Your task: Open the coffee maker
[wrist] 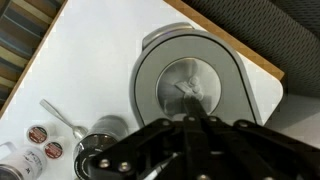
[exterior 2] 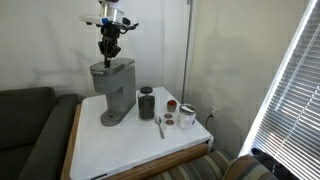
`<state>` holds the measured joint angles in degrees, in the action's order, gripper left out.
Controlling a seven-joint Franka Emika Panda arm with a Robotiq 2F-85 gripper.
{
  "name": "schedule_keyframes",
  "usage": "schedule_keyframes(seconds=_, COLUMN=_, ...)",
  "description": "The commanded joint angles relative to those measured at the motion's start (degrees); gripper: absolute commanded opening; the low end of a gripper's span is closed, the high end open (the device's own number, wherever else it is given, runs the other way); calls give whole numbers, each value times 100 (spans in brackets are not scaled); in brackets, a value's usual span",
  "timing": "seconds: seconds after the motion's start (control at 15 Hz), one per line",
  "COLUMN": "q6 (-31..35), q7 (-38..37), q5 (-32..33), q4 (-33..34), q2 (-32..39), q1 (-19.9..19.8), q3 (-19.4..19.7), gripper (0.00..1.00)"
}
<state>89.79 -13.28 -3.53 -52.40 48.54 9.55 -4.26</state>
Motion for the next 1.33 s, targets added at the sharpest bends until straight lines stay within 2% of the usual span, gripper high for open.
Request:
schedule_keyframes(seconds=0.0, q6=88, q7=93, q5=73, q4=337, q2=434, q1=-6, q3=42, gripper=0)
schedule_keyframes(seconds=0.47, q6=290, q7=83, q5=139, q4=-122, q2=-94, q1=-1, q3=66, gripper=0)
schedule_keyframes(seconds=1.27, q6=1146, q7=-74, q5=543, q4=-775, q2=-818, q1=36, q3=110, gripper=0)
